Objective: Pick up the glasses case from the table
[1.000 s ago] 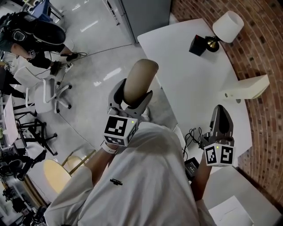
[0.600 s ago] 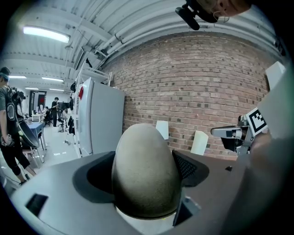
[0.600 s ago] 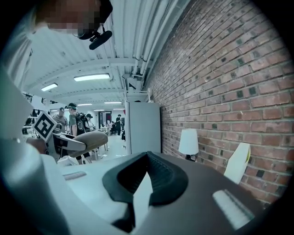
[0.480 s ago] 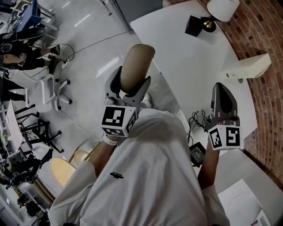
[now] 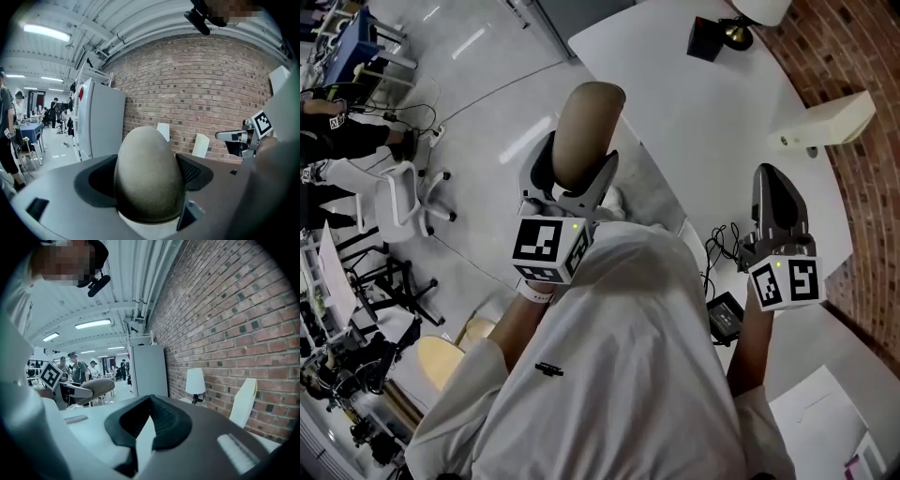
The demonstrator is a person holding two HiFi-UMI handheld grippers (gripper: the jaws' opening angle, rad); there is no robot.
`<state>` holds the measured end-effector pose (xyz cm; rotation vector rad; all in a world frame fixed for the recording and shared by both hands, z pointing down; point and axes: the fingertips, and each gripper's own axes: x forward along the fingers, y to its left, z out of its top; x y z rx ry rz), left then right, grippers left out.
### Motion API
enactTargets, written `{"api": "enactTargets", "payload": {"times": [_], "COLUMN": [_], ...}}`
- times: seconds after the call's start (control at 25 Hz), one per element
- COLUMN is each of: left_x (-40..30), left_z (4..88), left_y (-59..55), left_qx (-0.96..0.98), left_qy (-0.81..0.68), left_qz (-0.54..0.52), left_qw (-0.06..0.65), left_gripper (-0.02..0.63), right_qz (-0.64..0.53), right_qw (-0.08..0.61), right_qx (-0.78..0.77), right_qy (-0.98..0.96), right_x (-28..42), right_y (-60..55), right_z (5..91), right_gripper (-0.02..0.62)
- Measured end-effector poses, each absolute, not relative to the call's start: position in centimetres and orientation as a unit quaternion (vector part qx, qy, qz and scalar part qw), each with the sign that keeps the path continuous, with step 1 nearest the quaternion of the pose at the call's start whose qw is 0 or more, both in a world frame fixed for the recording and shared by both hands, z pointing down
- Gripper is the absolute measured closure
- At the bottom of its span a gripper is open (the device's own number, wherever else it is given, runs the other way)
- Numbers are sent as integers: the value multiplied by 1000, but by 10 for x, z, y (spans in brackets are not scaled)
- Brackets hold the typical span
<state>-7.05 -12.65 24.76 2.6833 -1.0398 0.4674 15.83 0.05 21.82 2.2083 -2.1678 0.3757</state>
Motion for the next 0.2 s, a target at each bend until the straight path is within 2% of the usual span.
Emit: {"api": "enactTargets", "payload": {"times": [0.2], "left_x": [-63], "left_z": [251], "left_y": [-120], "left_qx": [916], "left_qy": [-348], "left_qz": [163], "left_qw": [112], "left_gripper": [215], "right_qz": [114], "right_qw": [13], "right_qx": [710], "right_qy": [-695], "right_x": [164], "right_y": [5], "right_z": [218], "right_gripper": [586]}}
